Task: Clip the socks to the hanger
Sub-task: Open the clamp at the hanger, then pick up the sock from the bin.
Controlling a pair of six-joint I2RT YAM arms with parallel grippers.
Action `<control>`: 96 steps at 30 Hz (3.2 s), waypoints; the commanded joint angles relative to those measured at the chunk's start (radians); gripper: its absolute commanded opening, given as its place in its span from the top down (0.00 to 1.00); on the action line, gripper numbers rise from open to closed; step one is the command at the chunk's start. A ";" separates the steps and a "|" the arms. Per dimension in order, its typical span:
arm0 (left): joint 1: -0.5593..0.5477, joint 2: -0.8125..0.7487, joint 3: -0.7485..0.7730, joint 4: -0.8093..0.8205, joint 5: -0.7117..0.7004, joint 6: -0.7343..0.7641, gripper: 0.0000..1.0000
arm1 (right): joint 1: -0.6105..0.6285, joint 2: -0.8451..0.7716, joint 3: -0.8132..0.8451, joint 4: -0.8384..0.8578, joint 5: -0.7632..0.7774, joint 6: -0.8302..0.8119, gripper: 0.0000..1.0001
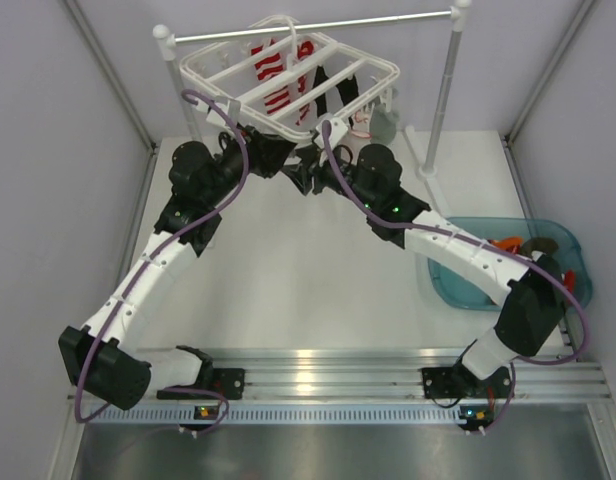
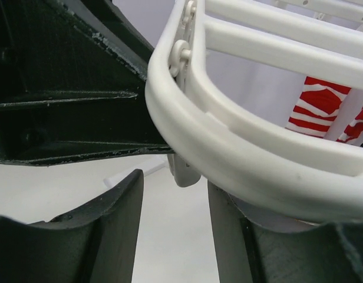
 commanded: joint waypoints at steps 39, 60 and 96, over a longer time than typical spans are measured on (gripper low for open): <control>0.005 -0.007 0.018 0.038 0.076 0.040 1.00 | -0.828 -0.390 -0.170 -1.007 -0.712 -0.200 0.05; 0.004 0.000 0.020 0.004 0.105 0.051 1.00 | -1.366 0.075 -0.028 -1.526 -0.479 -2.016 0.03; 0.004 0.008 0.009 0.015 0.096 0.064 1.00 | -1.202 0.107 -0.033 -1.593 -0.391 -1.834 1.00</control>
